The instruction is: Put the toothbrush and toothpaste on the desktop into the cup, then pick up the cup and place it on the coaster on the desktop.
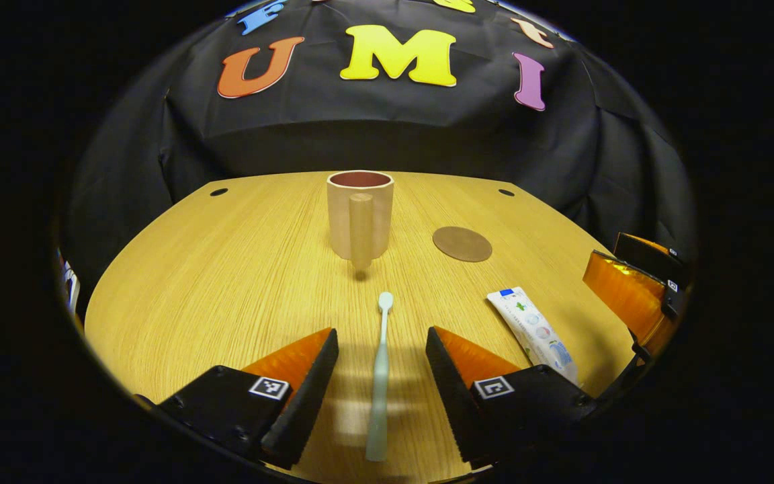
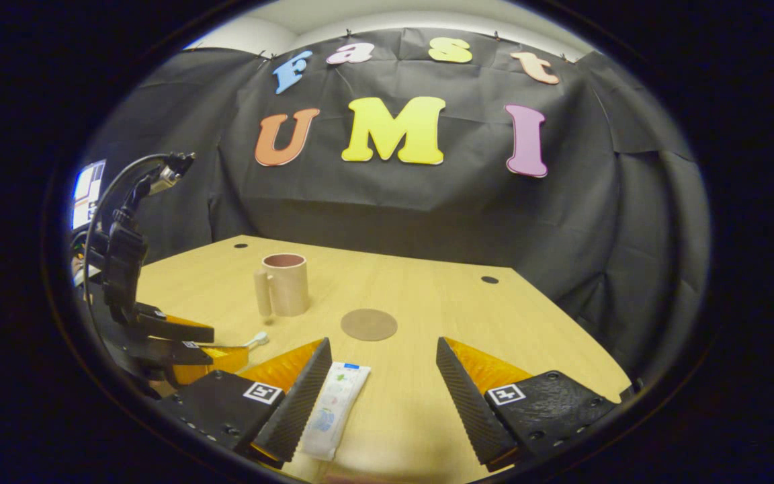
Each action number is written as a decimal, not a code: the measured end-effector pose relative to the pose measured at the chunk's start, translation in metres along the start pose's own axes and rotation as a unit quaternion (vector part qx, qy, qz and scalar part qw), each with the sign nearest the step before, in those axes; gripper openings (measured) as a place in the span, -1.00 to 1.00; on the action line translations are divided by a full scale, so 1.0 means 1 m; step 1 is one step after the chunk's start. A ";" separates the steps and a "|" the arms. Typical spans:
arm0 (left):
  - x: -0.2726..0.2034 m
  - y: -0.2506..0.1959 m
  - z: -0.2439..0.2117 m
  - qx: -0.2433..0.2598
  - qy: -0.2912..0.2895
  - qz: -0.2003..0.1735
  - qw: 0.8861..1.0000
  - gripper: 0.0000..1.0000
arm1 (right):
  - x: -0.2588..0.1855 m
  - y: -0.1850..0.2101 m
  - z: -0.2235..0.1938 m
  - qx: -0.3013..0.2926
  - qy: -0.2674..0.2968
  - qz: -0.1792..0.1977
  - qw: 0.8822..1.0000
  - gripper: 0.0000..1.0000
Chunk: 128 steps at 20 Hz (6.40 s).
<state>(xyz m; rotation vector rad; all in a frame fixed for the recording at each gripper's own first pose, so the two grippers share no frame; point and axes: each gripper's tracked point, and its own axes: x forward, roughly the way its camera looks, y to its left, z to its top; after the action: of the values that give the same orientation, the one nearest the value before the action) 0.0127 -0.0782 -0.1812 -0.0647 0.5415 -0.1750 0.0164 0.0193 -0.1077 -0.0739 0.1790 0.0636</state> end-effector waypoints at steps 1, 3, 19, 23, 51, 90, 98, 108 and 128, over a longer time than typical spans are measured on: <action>0.001 -0.001 -0.002 0.006 0.004 -0.002 1.000 0.59 | 0.000 0.000 0.000 0.002 -0.001 0.001 1.000 0.90; 0.003 -0.001 -0.002 0.020 0.000 0.003 1.000 0.43 | 0.000 0.001 -0.001 0.001 -0.002 0.003 1.000 0.90; 0.009 0.006 -0.015 0.032 0.014 0.010 0.999 -0.41 | 0.000 -0.003 -0.008 0.033 0.010 -0.011 0.999 0.90; 0.010 0.009 -0.015 0.023 0.003 0.004 1.000 -0.64 | 0.001 -0.001 -0.013 0.028 0.020 -0.009 0.999 0.90; -0.083 0.033 0.108 0.035 -0.250 0.077 0.965 -0.84 | 0.005 0.045 -0.096 0.025 0.181 0.027 0.983 0.17; 0.049 0.040 0.253 0.004 -0.289 0.031 0.957 -0.85 | 0.018 0.038 -0.036 0.045 0.052 0.055 0.996 -0.36; 0.064 0.052 0.262 0.014 -0.285 0.040 0.958 -0.70 | 0.017 0.039 -0.038 0.051 0.049 0.058 0.996 -0.36; 0.062 0.049 0.266 0.023 -0.281 0.046 0.958 -0.77 | 0.017 0.036 -0.046 0.065 0.058 0.061 0.994 -0.36; 0.047 0.056 0.213 -0.028 -0.211 0.040 0.976 1.00 | 0.031 0.021 -0.005 0.080 0.029 0.049 0.995 -0.36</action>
<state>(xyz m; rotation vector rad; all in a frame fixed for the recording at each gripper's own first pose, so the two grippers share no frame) 0.1711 -0.0289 -0.0292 -0.1325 0.1237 -0.0640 0.0442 0.0413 -0.1191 0.0935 0.2448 0.1439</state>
